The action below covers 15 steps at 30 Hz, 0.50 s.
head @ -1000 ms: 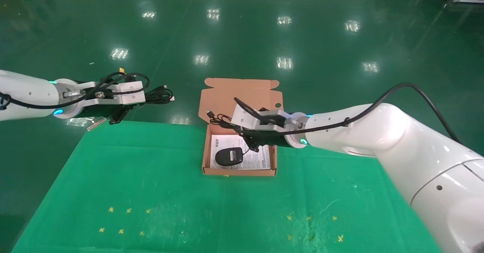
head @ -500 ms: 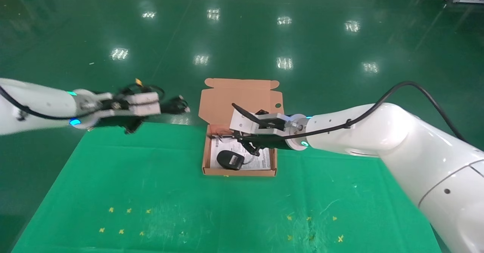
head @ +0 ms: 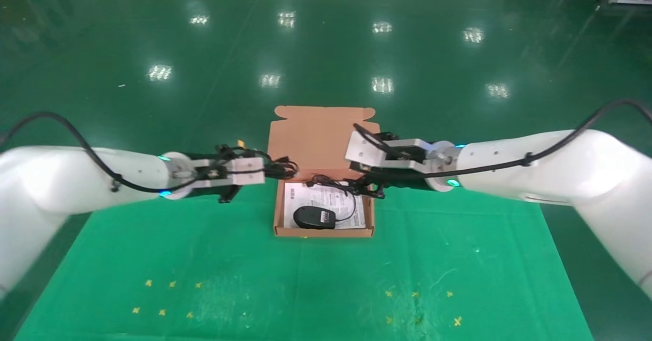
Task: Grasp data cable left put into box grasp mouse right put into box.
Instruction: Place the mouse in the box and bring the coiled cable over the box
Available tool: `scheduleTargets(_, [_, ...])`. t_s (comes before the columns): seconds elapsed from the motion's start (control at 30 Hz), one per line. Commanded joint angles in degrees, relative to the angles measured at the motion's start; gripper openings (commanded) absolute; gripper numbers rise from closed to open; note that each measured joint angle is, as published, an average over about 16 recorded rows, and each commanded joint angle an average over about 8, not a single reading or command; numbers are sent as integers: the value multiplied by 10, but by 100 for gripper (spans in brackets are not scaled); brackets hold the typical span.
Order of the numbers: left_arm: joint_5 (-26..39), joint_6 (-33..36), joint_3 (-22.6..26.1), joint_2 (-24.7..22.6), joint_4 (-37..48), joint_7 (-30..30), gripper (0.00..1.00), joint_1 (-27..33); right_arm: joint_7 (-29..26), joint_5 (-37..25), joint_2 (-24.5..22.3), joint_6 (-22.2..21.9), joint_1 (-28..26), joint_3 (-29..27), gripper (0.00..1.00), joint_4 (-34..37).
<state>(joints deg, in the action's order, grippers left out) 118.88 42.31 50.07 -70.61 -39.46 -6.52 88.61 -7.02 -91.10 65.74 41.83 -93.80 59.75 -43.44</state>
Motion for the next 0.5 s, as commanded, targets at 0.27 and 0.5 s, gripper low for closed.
scheduleTargets(0.27, [-69, -56, -2, -68, 97, 113, 0, -10, -62, -28, -84, 8, 0, 4, 100, -92])
scheduleTargets(0.5, [-144, -70, 24, -78, 94, 171, 0, -19, -127, -64, -149, 20, -7, 9, 100, -181])
